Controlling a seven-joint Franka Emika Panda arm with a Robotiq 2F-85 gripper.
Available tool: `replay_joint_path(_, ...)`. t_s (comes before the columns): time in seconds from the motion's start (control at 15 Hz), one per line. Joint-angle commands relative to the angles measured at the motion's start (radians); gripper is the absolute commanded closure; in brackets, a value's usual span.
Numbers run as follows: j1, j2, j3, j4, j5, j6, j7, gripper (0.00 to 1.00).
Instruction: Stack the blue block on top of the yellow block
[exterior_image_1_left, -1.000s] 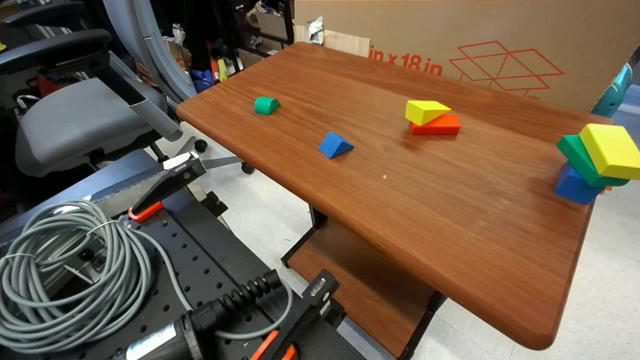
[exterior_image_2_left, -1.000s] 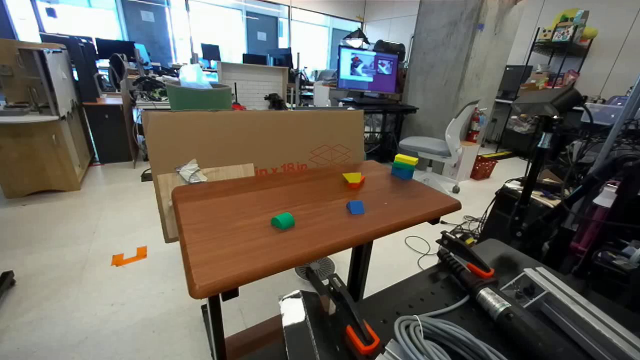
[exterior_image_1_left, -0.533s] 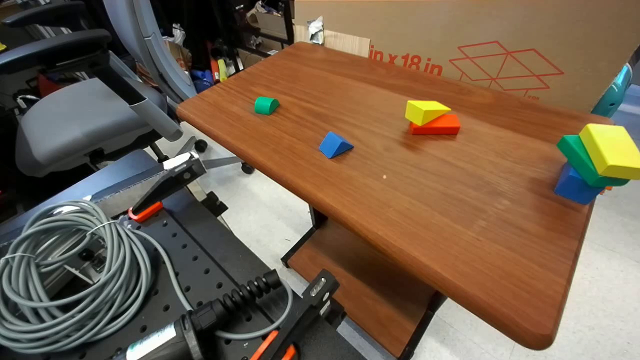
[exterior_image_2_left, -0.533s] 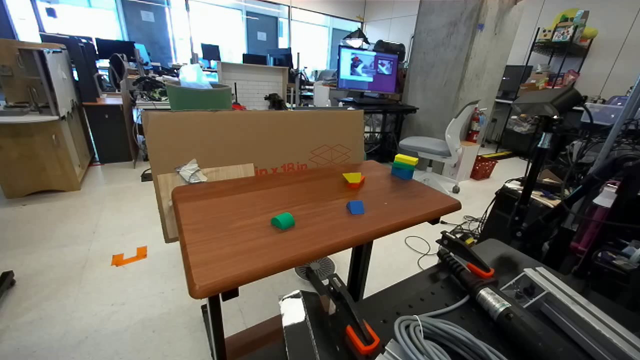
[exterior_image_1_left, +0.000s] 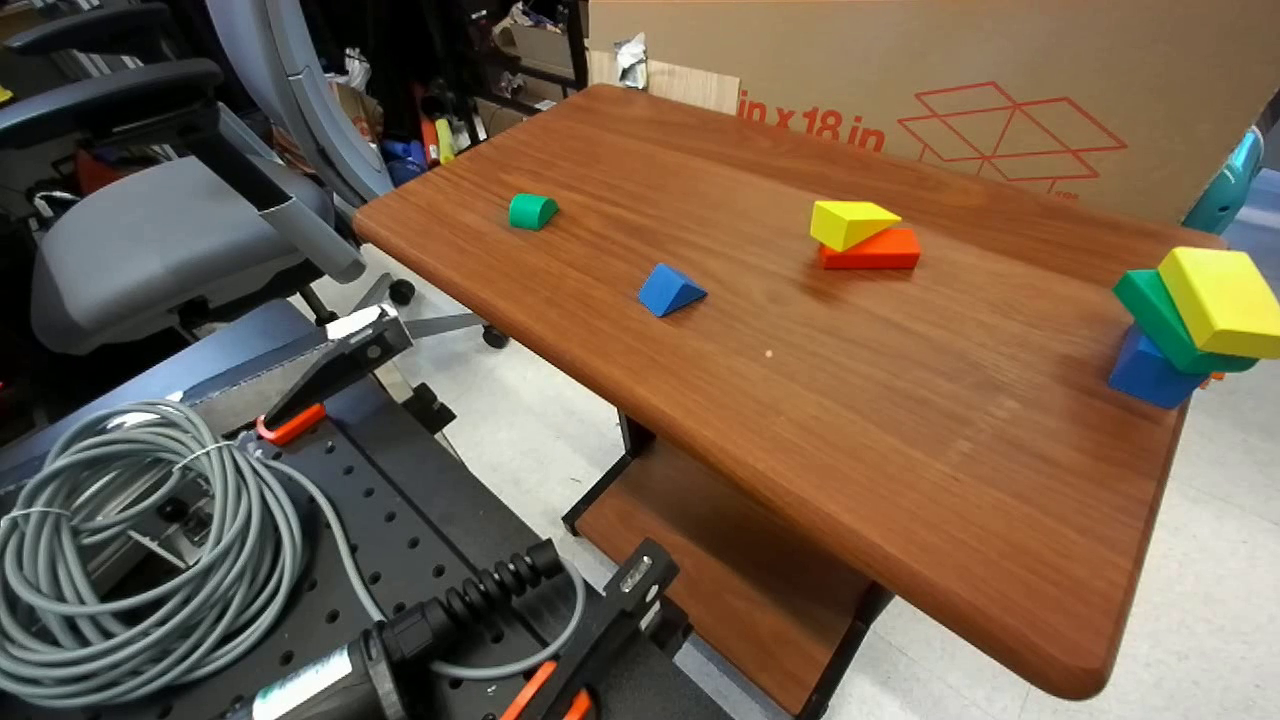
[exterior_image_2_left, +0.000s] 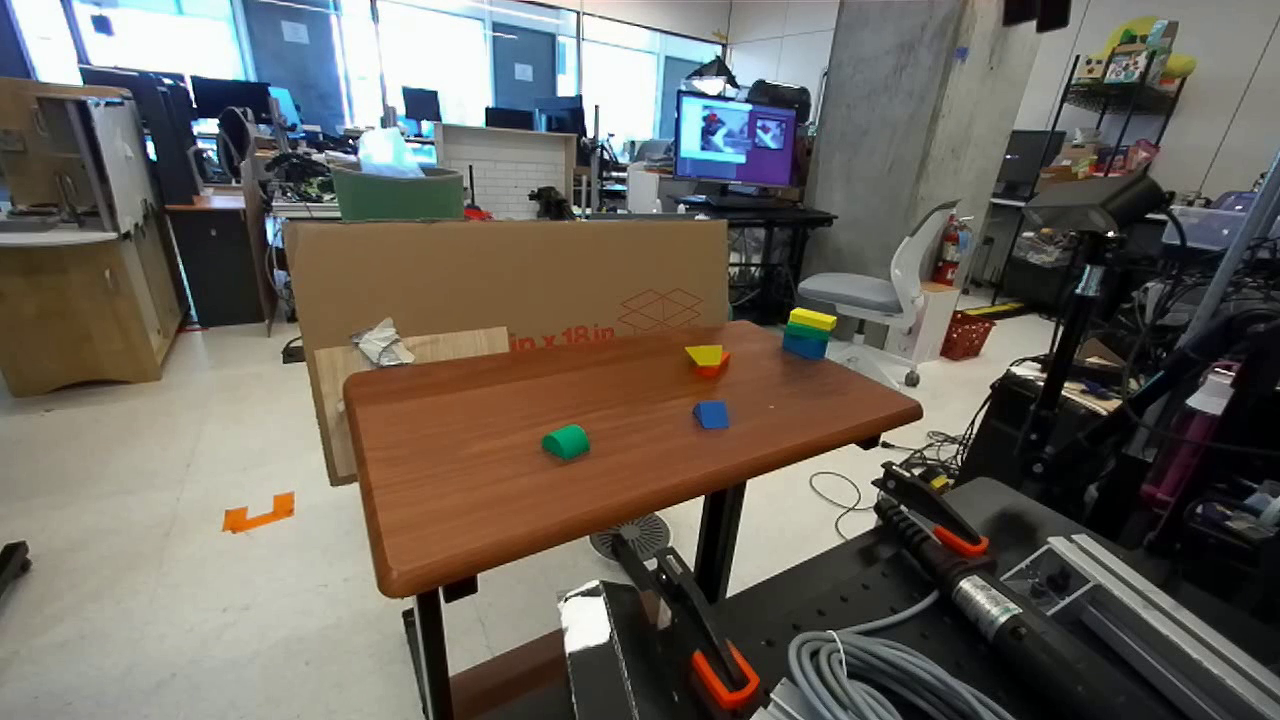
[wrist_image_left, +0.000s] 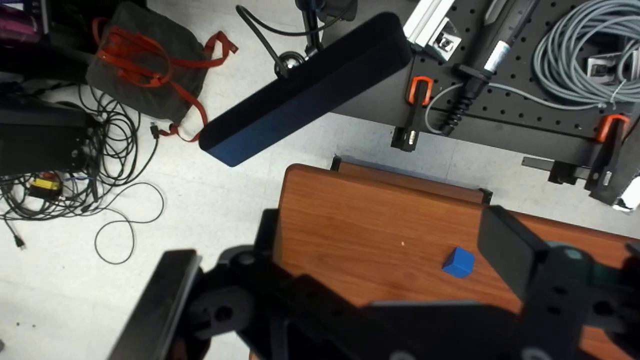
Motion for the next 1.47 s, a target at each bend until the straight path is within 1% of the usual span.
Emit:
replay_joint_path(0.0, 0.006, 0.065, 0.029, -0.056, -0.022, 0.093, 0.07, 0.0)
replay_joint_path(0.4, 0.017, 0.206, 0.09, -0.17, -0.018, 0.26, 0.212, 0.0)
replay_joint_path(0.53, 0.022, 0.263, 0.107, -0.19, 0.001, 0.305, 0.264, 0.0)
replay_joint_path(0.8, 0.039, 0.368, 0.139, -0.19, 0.061, 0.384, 0.344, 0.0)
replay_joint_path(1.13, 0.063, 0.475, 0.167, -0.194, 0.106, 0.557, 0.453, 0.0)
replay_joint_path(1.27, 0.071, 0.508, 0.171, -0.191, 0.116, 0.631, 0.484, 0.0)
replay_joint_path(1.4, 0.076, 0.551, 0.17, -0.174, 0.119, 0.678, 0.52, 0.0)
